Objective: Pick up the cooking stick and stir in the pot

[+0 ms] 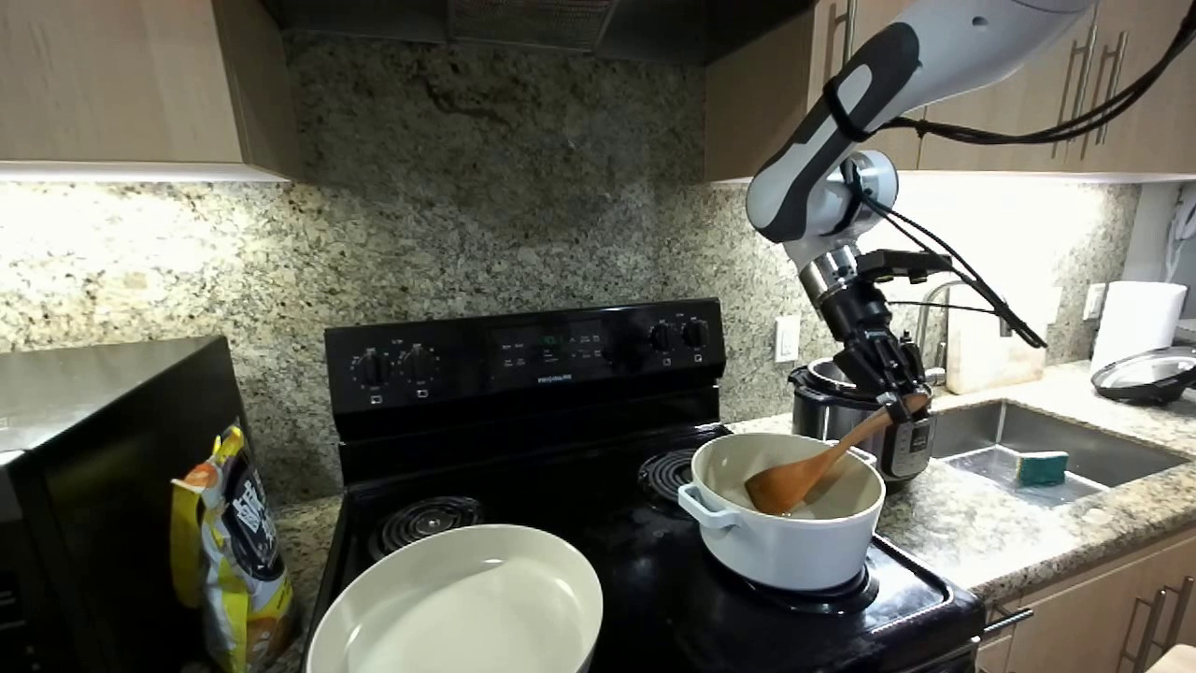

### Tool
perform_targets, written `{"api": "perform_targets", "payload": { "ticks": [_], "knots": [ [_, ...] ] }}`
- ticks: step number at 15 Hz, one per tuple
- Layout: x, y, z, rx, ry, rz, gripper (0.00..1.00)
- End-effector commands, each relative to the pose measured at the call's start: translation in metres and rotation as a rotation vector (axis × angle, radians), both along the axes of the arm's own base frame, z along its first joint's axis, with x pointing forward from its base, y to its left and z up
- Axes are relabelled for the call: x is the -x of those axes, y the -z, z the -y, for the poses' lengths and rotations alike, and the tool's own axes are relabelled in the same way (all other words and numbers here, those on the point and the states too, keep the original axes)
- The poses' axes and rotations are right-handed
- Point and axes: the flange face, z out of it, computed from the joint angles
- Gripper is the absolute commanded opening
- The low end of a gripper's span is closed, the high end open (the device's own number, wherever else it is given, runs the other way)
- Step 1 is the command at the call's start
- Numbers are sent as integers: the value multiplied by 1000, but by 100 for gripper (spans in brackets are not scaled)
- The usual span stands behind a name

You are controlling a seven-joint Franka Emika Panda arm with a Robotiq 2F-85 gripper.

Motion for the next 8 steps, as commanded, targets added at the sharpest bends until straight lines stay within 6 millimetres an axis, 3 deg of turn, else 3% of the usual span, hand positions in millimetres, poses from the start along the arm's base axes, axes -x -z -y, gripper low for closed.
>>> {"api": "perform_targets", "payload": {
  "ticks": [1,8],
  "knots": [
    [-19,11,-20,54,-18,-77,10],
    [-26,31,-56,71,-159,-164,10]
  ]
}}
